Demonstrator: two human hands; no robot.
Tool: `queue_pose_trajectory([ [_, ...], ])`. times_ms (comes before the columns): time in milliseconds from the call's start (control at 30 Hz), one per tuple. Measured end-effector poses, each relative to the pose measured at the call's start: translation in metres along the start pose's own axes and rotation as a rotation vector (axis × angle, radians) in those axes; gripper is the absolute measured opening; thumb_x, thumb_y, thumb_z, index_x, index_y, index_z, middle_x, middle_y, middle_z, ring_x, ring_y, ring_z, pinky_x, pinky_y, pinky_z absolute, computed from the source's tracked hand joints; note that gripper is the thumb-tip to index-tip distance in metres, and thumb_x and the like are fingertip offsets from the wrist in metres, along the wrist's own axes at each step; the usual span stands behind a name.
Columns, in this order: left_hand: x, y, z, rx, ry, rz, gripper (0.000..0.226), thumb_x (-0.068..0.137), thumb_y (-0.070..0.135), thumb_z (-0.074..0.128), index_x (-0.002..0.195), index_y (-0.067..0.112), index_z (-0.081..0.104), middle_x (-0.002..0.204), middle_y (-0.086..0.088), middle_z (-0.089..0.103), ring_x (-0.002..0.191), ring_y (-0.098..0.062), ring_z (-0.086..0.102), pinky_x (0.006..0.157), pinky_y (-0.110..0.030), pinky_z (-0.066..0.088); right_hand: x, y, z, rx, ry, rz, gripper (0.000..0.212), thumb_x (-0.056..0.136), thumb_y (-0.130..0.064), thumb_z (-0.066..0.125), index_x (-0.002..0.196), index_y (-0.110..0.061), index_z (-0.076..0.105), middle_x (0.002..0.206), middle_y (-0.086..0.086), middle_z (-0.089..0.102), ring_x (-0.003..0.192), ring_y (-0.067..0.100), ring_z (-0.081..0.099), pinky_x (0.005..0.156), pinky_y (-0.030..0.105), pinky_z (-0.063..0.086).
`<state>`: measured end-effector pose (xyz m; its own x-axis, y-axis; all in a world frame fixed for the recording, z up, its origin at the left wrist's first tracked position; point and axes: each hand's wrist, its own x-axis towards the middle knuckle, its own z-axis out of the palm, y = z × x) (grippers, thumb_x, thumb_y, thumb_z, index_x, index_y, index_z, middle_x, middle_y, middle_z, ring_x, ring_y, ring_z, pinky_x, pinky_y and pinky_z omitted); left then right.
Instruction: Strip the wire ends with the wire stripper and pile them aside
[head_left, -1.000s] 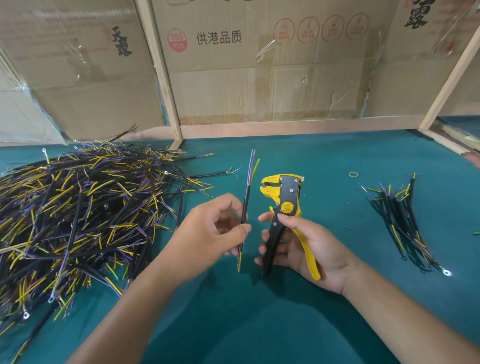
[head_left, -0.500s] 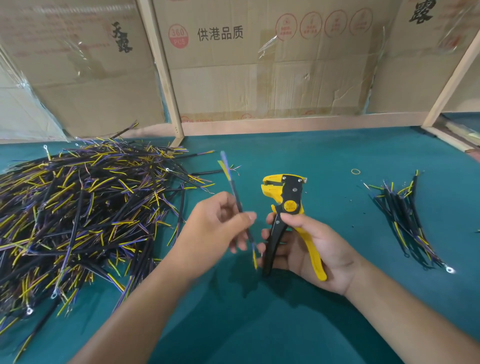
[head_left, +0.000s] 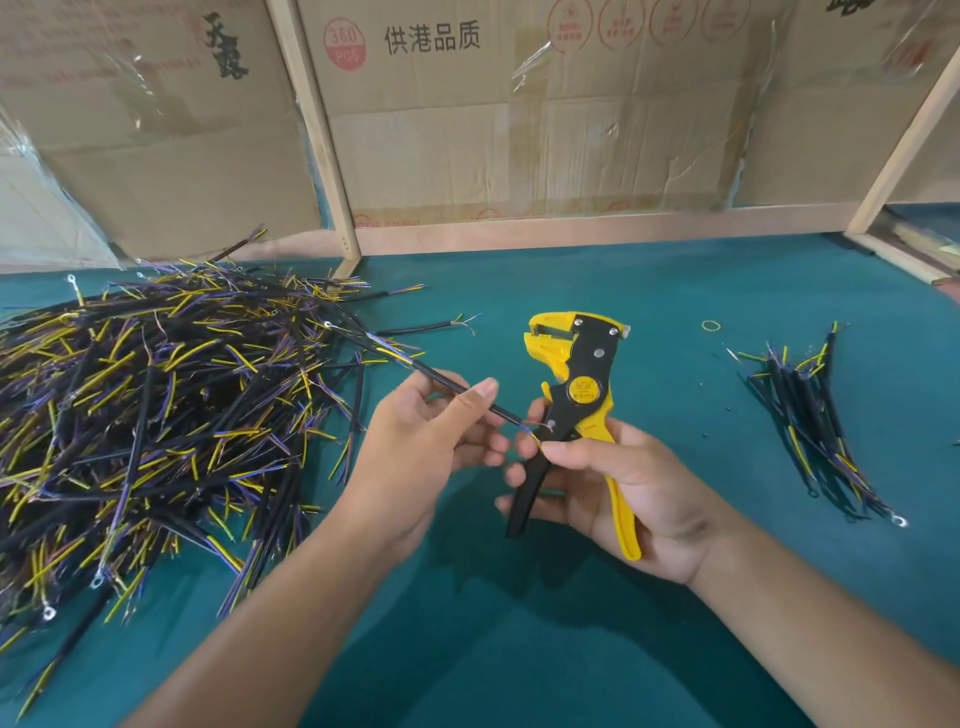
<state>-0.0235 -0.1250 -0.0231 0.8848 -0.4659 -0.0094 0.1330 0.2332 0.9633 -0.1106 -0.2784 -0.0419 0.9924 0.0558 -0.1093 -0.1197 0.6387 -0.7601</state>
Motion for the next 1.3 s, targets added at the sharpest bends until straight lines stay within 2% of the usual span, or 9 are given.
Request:
queue_pose_trajectory([
  [67,0.004,-0.001,-0.001,0.022,0.163,0.012,0.030,0.088,0.017,0.073,0.107,0.012,0.051,0.100,-0.011,0.065,0.076,-0.021,0.067,0.068,-0.030,0.055,-0.001,-0.001,0.000,-0.051,-0.004,-0.019,0.027,0.085,0.000,0.061,0.111,-0.007,0.062,0.091,0.015,0.061,0.084,0.035,0.063,0.084,0.054,0.055],
  [167,0.008,0.003,-0.012,0.410,0.403,0.243,0.047,0.090,0.022,0.073,0.126,0.020,0.044,0.126,0.003,0.057,0.108,-0.009,0.061,0.090,-0.025,0.048,-0.002,-0.001,-0.001,-0.127,-0.008,-0.035,0.023,0.087,0.000,0.061,0.109,-0.008,0.063,0.092,0.015,0.060,0.084,0.035,0.062,0.085,0.054,0.054],
  [267,0.009,0.016,-0.029,0.957,0.103,0.510,0.043,0.090,0.046,0.064,0.128,0.027,0.054,0.127,0.019,0.057,0.119,0.005,0.050,0.104,-0.017,0.035,-0.002,-0.001,-0.001,-0.162,-0.014,-0.030,0.024,0.087,0.000,0.062,0.110,-0.007,0.062,0.092,0.016,0.059,0.084,0.035,0.061,0.085,0.055,0.054],
  [433,0.008,0.016,-0.036,1.350,-0.434,0.421,0.042,0.098,0.053,0.043,0.128,0.029,0.060,0.123,0.022,0.059,0.126,0.005,0.046,0.124,-0.034,0.005,-0.005,-0.007,-0.002,-0.178,-0.076,-0.020,0.024,0.088,0.000,0.059,0.111,-0.007,0.060,0.091,0.014,0.059,0.084,0.033,0.061,0.085,0.054,0.054],
  [500,0.006,0.016,-0.035,1.255,-0.474,0.447,0.034,0.100,0.045,0.045,0.115,0.025,0.066,0.105,0.021,0.065,0.107,0.000,0.057,0.116,-0.028,0.026,-0.006,-0.009,-0.003,-0.171,-0.083,-0.013,0.024,0.088,-0.001,0.059,0.111,-0.007,0.061,0.092,0.014,0.059,0.084,0.034,0.061,0.085,0.053,0.054],
  [567,0.003,0.017,-0.032,1.076,-0.457,0.455,0.025,0.102,0.038,0.050,0.103,0.021,0.069,0.090,0.015,0.065,0.087,-0.009,0.060,0.085,-0.024,0.045,-0.005,-0.009,-0.004,-0.154,-0.075,-0.013,0.024,0.088,-0.001,0.060,0.111,-0.007,0.063,0.091,0.015,0.059,0.083,0.034,0.061,0.084,0.054,0.054],
  [700,-0.002,0.017,-0.026,0.947,-0.414,0.435,0.022,0.100,0.038,0.053,0.094,0.023,0.068,0.075,0.004,0.059,0.064,-0.013,0.048,0.059,-0.022,0.039,-0.005,-0.010,-0.008,-0.080,-0.069,-0.020,0.023,0.089,-0.003,0.059,0.110,-0.009,0.065,0.091,0.015,0.060,0.084,0.034,0.062,0.083,0.054,0.054],
  [833,-0.005,0.020,-0.024,0.890,-0.402,0.382,0.020,0.099,0.036,0.052,0.092,0.024,0.067,0.070,0.004,0.059,0.059,-0.004,0.041,0.055,-0.017,0.032,-0.004,-0.011,-0.010,-0.015,-0.104,-0.024,0.022,0.093,-0.004,0.057,0.112,-0.010,0.066,0.092,0.014,0.061,0.085,0.034,0.063,0.085,0.054,0.054],
  [1300,-0.010,0.019,-0.023,0.430,-0.558,0.069,0.024,0.104,0.019,0.048,0.116,0.027,0.067,0.076,0.001,0.056,0.043,-0.012,0.039,0.038,-0.021,0.037,0.000,-0.010,-0.009,-0.013,-0.006,-0.073,0.026,0.085,-0.004,0.060,0.109,-0.010,0.065,0.087,0.014,0.061,0.079,0.032,0.064,0.079,0.052,0.056],
])
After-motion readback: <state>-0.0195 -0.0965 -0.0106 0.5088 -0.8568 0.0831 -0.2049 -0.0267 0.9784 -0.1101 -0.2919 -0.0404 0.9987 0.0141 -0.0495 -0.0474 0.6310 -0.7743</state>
